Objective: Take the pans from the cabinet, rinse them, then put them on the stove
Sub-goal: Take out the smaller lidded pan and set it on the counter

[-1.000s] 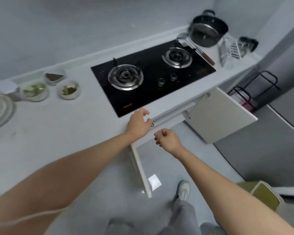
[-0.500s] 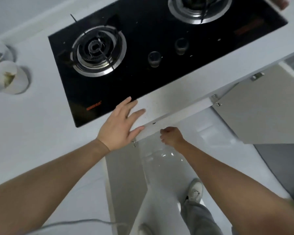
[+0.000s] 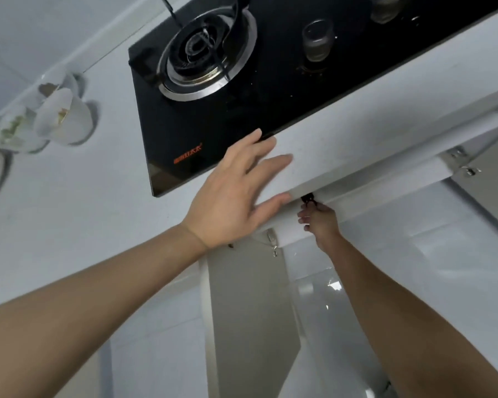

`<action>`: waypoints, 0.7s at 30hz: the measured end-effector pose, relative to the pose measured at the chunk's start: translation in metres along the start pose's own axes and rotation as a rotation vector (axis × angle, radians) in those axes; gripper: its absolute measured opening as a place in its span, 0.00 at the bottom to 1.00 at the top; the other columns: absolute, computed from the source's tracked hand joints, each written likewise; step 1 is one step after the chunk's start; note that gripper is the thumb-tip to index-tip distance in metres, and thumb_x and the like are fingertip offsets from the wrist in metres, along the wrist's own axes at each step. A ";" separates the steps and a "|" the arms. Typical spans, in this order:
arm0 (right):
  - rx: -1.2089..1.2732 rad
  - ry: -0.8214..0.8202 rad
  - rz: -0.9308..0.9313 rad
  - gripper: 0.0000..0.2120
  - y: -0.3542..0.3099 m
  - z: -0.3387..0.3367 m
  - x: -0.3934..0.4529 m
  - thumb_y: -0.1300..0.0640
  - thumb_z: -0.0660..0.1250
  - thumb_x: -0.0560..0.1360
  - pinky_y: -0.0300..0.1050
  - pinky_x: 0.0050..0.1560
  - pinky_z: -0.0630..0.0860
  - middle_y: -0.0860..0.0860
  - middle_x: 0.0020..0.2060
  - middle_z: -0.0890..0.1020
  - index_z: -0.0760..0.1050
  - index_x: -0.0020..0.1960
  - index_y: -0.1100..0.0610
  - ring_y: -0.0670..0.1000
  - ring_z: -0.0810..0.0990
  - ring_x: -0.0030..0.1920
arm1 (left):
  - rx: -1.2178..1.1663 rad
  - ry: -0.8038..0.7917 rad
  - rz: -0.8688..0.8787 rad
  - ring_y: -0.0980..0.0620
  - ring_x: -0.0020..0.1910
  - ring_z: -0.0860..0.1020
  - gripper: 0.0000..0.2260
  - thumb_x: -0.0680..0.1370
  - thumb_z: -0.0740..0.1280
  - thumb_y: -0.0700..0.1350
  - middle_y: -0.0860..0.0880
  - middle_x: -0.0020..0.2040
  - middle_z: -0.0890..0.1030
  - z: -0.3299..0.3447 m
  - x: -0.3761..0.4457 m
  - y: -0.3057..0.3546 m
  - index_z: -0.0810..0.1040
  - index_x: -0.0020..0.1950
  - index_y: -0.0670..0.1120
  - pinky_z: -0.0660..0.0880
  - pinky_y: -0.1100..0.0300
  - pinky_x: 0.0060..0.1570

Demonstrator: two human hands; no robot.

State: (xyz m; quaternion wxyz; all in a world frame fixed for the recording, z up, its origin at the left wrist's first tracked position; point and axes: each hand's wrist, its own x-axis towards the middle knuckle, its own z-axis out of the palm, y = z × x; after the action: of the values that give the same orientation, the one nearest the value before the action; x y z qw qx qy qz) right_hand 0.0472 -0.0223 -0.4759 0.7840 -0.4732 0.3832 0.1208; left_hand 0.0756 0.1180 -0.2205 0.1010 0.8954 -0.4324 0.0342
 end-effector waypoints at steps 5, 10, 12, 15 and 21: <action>-0.037 -0.014 0.066 0.12 0.014 -0.027 -0.034 0.58 0.59 0.83 0.37 0.26 0.66 0.54 0.30 0.81 0.75 0.44 0.60 0.49 0.75 0.26 | 0.127 -0.029 0.121 0.40 0.75 0.64 0.22 0.81 0.65 0.48 0.39 0.72 0.71 -0.004 0.000 0.009 0.72 0.72 0.39 0.65 0.43 0.71; -0.092 -0.082 0.169 0.10 0.021 -0.081 -0.065 0.58 0.61 0.83 0.43 0.38 0.76 0.53 0.35 0.86 0.77 0.49 0.61 0.52 0.83 0.34 | 0.232 -0.124 0.299 0.42 0.77 0.62 0.22 0.83 0.61 0.43 0.42 0.77 0.65 -0.008 -0.001 0.014 0.66 0.76 0.41 0.65 0.43 0.70; -0.179 -0.152 0.198 0.10 0.021 -0.093 -0.063 0.55 0.64 0.81 0.48 0.48 0.79 0.54 0.43 0.87 0.77 0.54 0.61 0.55 0.85 0.42 | 0.248 -0.136 0.299 0.42 0.76 0.63 0.22 0.82 0.60 0.43 0.43 0.77 0.65 -0.009 0.000 0.015 0.65 0.77 0.41 0.65 0.43 0.70; -0.312 -0.178 0.157 0.15 0.008 -0.088 -0.045 0.46 0.69 0.77 0.47 0.47 0.79 0.50 0.43 0.83 0.77 0.53 0.58 0.52 0.84 0.44 | 0.250 -0.130 0.303 0.42 0.76 0.64 0.23 0.82 0.62 0.43 0.43 0.77 0.65 -0.008 0.000 0.016 0.65 0.77 0.42 0.65 0.43 0.69; -0.432 -0.206 0.063 0.14 -0.020 -0.031 0.020 0.51 0.71 0.76 0.40 0.29 0.74 0.57 0.43 0.81 0.74 0.55 0.59 0.52 0.78 0.29 | 0.245 -0.117 0.315 0.43 0.76 0.64 0.25 0.80 0.65 0.41 0.44 0.77 0.66 -0.003 0.001 0.008 0.66 0.76 0.43 0.66 0.43 0.69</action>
State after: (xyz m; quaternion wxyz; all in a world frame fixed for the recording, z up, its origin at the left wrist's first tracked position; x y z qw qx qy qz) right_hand 0.0565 -0.0623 -0.4852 0.6956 -0.6028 0.2809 0.2718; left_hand 0.0705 0.1127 -0.2166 -0.0407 0.8228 -0.5647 0.0499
